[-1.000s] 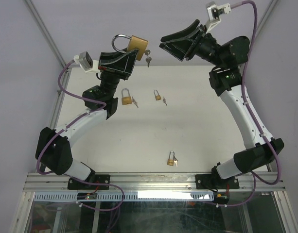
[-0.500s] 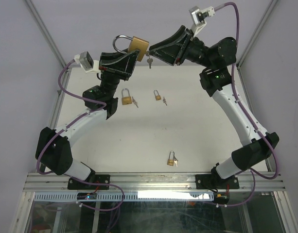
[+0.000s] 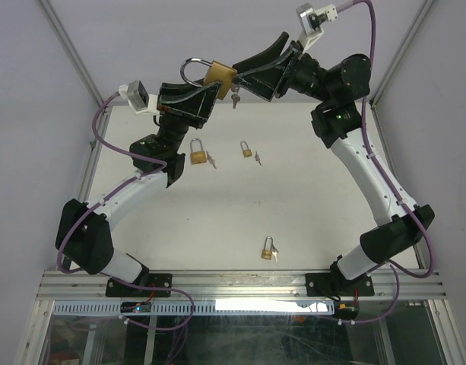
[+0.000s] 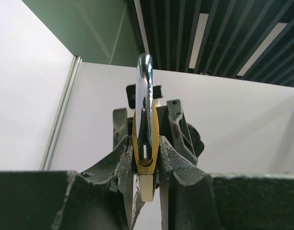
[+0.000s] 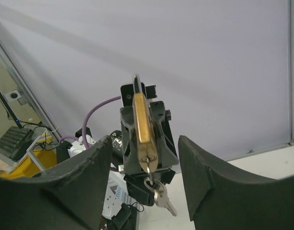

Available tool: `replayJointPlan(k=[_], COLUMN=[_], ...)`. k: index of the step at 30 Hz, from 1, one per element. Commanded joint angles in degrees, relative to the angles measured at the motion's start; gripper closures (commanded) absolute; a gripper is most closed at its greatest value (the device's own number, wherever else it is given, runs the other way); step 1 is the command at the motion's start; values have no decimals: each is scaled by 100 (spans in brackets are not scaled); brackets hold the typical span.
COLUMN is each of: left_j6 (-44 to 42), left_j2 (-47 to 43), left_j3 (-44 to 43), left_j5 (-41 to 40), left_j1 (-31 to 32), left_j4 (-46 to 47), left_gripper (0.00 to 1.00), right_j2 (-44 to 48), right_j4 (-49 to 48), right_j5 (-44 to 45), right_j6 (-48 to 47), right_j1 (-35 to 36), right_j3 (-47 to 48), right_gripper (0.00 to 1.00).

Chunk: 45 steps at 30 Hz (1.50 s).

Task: Unlock with the key
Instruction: Unlock the lock.

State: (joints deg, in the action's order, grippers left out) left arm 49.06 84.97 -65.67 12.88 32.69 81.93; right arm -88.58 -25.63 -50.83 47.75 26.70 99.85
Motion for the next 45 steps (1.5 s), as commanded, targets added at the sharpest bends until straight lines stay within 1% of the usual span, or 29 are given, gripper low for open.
replayJointPlan(k=[1, 4, 9, 11, 13, 14, 16, 17, 20, 22, 24, 25, 27, 29, 31, 34, 35, 36, 37, 41, 44, 45], left_j6=[104, 102, 121, 130, 144, 147, 147, 148, 159, 184, 200, 134, 4, -184, -273, -316, -366, -396, -406, -275, -166, -79], left_j2=[-200, -196, -187, -191, -191, -190, -189, -185, -172, -152, -108, -82, -47, -34, -24, -35, -38, -35, -41, -67, -82, -83], left_j3=[-103, -112, -120, -114, -113, -119, -126, -136, -146, -139, -161, -184, -224, -248, -268, -256, -245, -251, -242, -209, -201, -193], left_j5=[21, 32, 12, 20, 30, 30, 18, 13, -35, -352, -876, -1075, -1215, -1055, -955, -1005, -984, -930, -881, -764, -676, -714], left_j1=[66, 77, 83, 89, 89, 89, 92, 97, 110, 143, 169, 188, 202, 197, 203, 202, 202, 200, 195, 194, 194, 193], left_j4=[623, 624, 631, 650, 634, 636, 647, 649, 630, 586, 508, 529, 642, 860, 982, 1032, 1049, 1053, 1053, 1038, 1034, 998], left_gripper=[100, 100, 100, 100, 100, 100, 100, 100, 100, 100, 87, 86, 86, 82, 81, 75, 76, 81, 100, 100, 100, 100], right_j2=[-68, -89, -113, -116, -125, -125, -129, -131, -116, -61, -52, -86, -152, -208, -274, -376, -421, -468, -503, -391, -161, -81], right_j4=[219, 139, 211, 228, 216, 205, 192, 190, 77, -384, -1230, -1482, -1548, -1459, -1414, -1484, -1490, -1455, -1352, -1172, -734, -742], right_j5=[25, 21, 24, 30, 55, 63, 63, 76, 271, 838, 1307, 1437, 1605, 1641, 1615, 1615, 1594, 1542, 1500, 1432, 1470, 1572], right_j6=[-295, -277, -266, -259, -265, -261, -265, -261, -173, -1, 156, 160, 114, 42, 42, 135, 171, 205, 209, 118, -211, -288], right_j1=[197, 252, 270, 303, 327, 341, 353, 354, 374, 461, 653, 728, 790, 808, 804, 807, 809, 815, 821, 832, 832, 831], right_j3=[662, 626, 599, 580, 578, 597, 605, 600, 516, 237, -89, -104, -27, 98, 231, 345, 395, 480, 582, 418, 246, 160], right_gripper=[45, 51, 55, 60, 70, 77, 94, 100, 100, 100, 100, 100, 100, 100, 100, 100, 100, 100, 100, 100, 100, 100])
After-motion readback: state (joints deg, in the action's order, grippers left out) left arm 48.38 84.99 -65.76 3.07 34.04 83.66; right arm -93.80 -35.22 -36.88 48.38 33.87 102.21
